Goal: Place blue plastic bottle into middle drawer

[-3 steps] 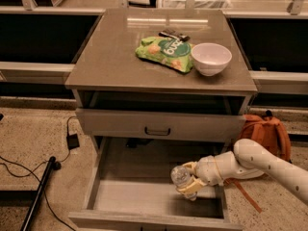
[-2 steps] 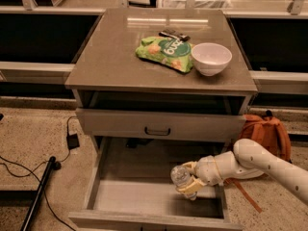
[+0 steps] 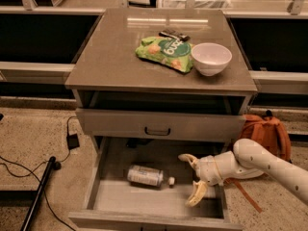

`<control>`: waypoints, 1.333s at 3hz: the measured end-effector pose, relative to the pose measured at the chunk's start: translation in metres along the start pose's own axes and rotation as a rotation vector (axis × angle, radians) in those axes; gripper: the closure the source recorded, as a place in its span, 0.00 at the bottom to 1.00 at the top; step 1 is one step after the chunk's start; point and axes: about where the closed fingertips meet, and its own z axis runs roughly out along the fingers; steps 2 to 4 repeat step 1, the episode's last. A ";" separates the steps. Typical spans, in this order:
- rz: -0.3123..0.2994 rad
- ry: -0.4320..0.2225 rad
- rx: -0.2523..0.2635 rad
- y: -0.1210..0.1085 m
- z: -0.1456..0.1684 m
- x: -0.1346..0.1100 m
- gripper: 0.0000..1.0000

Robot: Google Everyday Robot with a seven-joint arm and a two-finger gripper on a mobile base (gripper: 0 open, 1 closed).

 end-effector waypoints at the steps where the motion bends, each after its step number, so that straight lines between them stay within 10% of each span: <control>1: 0.000 0.000 0.000 0.000 0.000 0.000 0.00; 4: 0.000 0.000 0.000 0.000 0.000 0.000 0.00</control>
Offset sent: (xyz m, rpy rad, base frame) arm 0.0000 0.0000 0.0000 0.0000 0.0000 0.0000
